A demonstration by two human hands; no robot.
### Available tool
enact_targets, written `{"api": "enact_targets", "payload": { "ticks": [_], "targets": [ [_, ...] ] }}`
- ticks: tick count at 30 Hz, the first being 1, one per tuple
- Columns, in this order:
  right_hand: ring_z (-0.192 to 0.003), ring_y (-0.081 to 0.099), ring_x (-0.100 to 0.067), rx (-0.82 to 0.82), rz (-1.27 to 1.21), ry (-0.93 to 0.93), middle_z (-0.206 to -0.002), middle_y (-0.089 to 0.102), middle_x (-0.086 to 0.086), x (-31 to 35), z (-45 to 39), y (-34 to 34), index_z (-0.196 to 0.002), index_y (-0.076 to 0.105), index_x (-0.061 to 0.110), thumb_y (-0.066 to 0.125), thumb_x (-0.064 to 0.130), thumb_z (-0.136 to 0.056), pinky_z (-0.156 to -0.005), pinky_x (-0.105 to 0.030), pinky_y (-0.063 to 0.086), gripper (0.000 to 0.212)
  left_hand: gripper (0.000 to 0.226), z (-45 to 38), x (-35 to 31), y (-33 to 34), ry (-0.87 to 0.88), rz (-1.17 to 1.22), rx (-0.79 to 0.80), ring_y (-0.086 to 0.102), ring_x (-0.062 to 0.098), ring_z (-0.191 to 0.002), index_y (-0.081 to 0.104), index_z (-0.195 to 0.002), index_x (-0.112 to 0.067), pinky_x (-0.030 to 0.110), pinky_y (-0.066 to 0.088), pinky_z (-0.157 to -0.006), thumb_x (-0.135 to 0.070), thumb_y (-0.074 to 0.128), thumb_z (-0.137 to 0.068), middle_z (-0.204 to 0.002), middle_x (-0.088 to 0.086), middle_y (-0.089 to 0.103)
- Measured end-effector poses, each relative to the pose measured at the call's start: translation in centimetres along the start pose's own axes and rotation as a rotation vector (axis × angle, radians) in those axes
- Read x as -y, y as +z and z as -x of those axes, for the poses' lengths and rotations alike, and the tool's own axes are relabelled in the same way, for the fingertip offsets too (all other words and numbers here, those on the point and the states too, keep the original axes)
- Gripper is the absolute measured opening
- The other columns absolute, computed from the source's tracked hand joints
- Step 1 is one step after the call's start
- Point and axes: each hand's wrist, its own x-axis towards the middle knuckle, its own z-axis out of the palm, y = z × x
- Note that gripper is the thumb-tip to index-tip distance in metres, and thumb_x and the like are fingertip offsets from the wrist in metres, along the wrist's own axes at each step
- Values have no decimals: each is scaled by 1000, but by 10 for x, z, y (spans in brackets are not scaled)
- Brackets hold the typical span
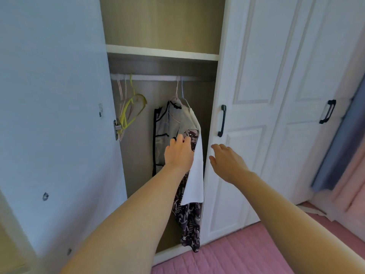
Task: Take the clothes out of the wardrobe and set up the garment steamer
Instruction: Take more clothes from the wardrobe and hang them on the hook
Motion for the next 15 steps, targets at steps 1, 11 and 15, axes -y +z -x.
{"api": "enact_targets", "payload": {
  "ticks": [1, 11, 15],
  "targets": [
    [-113, 55, -26, -7, -6, -14, -128, 54, -9, 0, -10, 1, -131, 44, 10, 38, 29, -101, -89, -35, 50, 35, 45, -8, 0, 2, -20, -1, 24, 41, 31, -124, 40, -137, -16, 40, 42, -93, -21, 52, -95, -141, 9, 38],
    [-92, 59, -20, -105, -137, -102, -113, 56, -7, -8, -99, 30, -125, 46, 10, 44, 19, -99, -80, -30, 53, 27, 62, -100, 8, 32, 12, -151, 70, 36, 36, -126, 27, -145, -25, 44, 42, -93, -13, 54, -90, -142, 12, 33],
    [-93, 58, -18, -109, -174, -104, -115, 56, -7, -15, -132, 41, -127, 45, 11, 42, 23, -101, -83, -28, 51, 29, 65, -130, 20, 51, 71, -177, 28, 38, 34, -122, 23, -147, -30, 42, 43, -91, -17, 55, -92, -139, 10, 36]
  ]
}}
